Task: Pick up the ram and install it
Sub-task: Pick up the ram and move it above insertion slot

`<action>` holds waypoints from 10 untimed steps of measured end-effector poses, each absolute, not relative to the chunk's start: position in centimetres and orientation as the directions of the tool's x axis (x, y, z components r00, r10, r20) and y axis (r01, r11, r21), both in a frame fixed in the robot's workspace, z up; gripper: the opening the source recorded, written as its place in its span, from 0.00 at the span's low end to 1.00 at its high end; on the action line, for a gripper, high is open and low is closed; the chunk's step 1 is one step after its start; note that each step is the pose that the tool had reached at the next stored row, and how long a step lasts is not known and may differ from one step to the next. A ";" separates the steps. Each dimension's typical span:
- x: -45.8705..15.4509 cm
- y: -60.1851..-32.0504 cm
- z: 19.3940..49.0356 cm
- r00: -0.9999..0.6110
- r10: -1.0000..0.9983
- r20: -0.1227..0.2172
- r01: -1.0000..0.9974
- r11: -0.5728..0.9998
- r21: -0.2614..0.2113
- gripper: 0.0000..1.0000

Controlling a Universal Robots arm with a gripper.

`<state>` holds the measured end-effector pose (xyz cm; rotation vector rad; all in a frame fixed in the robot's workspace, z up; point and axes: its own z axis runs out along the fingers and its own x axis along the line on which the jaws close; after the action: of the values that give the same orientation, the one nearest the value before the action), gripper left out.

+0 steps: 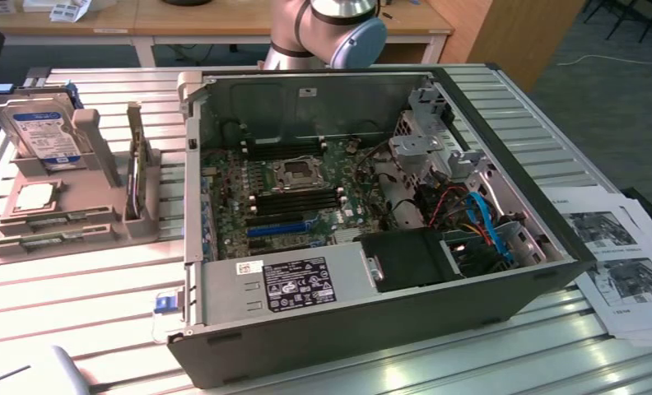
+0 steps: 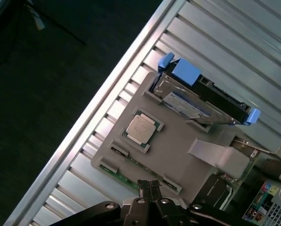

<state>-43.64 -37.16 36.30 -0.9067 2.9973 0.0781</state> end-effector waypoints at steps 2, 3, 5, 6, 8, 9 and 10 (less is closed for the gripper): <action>-43.6 -37.2 36.3 -0.820 -0.572 -0.023 -0.573 0.818 0.045 0.10; -43.6 -37.2 36.3 -0.813 -0.582 -0.023 -0.582 0.812 0.045 0.10; -43.6 -37.2 36.3 -0.800 -0.600 -0.023 -0.601 0.798 0.045 0.10; -43.6 -37.2 36.3 -0.793 -0.609 -0.023 -0.610 0.791 0.045 0.10; -43.6 -37.2 36.3 -0.778 -0.628 -0.023 -0.628 0.777 0.045 0.10; -43.6 -37.2 36.3 -0.771 -0.637 -0.023 -0.637 0.770 0.045 0.10; -43.6 -37.2 36.3 -0.763 -0.645 -0.023 -0.646 0.762 0.045 0.10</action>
<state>-43.63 -37.17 36.31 -1.0783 2.9430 0.0789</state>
